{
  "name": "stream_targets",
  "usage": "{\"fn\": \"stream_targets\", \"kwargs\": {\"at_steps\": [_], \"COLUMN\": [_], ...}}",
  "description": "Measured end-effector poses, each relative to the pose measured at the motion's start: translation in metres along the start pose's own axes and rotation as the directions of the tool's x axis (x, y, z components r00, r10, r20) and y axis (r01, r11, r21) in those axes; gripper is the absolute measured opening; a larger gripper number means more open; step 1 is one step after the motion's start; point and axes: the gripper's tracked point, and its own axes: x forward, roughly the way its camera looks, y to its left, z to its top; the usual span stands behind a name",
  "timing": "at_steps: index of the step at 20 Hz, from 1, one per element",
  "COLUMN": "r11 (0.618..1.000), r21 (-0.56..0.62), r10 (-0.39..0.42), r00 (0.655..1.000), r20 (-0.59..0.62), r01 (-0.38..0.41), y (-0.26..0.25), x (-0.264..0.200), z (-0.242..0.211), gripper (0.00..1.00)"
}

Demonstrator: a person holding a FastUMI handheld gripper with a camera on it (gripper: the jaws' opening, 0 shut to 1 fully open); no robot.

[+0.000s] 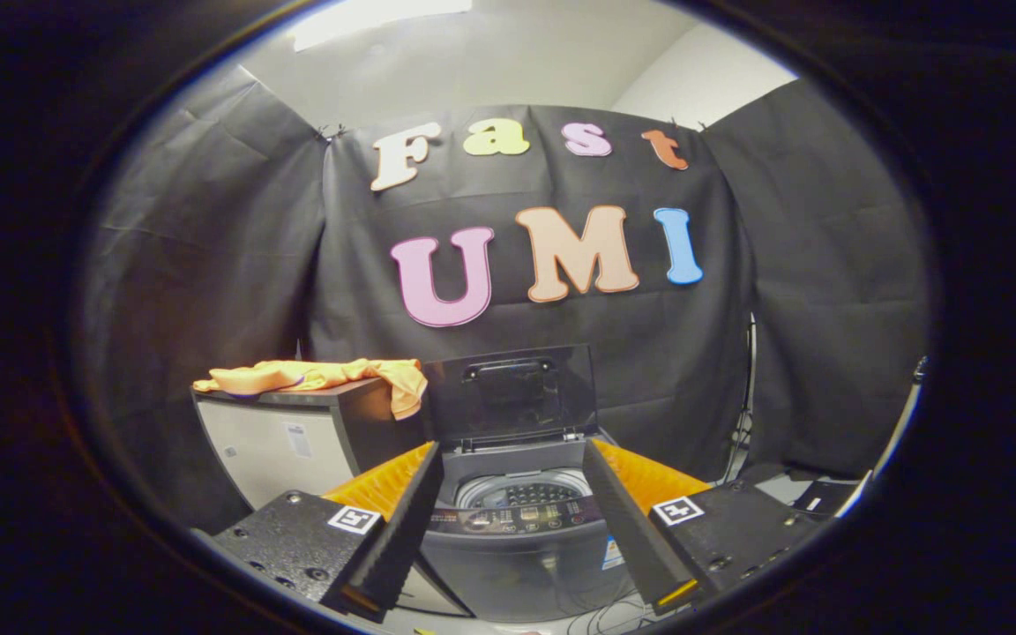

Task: Put the clothes into the washing machine and then close the washing machine lid.

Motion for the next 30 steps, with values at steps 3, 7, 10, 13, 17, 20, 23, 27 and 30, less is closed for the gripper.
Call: {"fn": "stream_targets", "kwargs": {"at_steps": [3, 7, 10, 13, 17, 20, 23, 27, 30], "r11": [0.999, 1.0, 0.999, 0.998, 0.994, 0.985, 0.989, 0.99, 0.997], "r21": [0.007, 0.029, 0.049, -0.008, -0.085, -0.16, -0.136, -0.122, -0.067], "r10": [0.032, -0.002, -0.018, -0.059, -0.075, -0.069, -0.072, -0.084, -0.058], "r00": [0.999, 1.0, 0.999, 0.997, 0.996, 0.997, 0.994, 0.991, 0.981], "r20": [0.01, -0.005, -0.047, -0.041, -0.041, -0.045, -0.086, -0.1, -0.187], "r01": [-0.032, 0.003, 0.02, 0.058, 0.071, 0.061, 0.06, 0.072, 0.046], "y": [0.008, -0.004, -0.011, -0.022, -0.027, -0.025, -0.025, -0.017, -0.001], "x": [0.027, 0.065, 0.094, 0.127, 0.181, 0.24, 0.299, 0.372, 0.423], "z": [0.009, 0.01, 0.014, 0.034, 0.051, 0.058, 0.054, 0.056, 0.038], "gripper": [0.96, 0.97, 0.97, 0.97, 0.97, 0.97, 0.97, 0.98, 0.98]}}
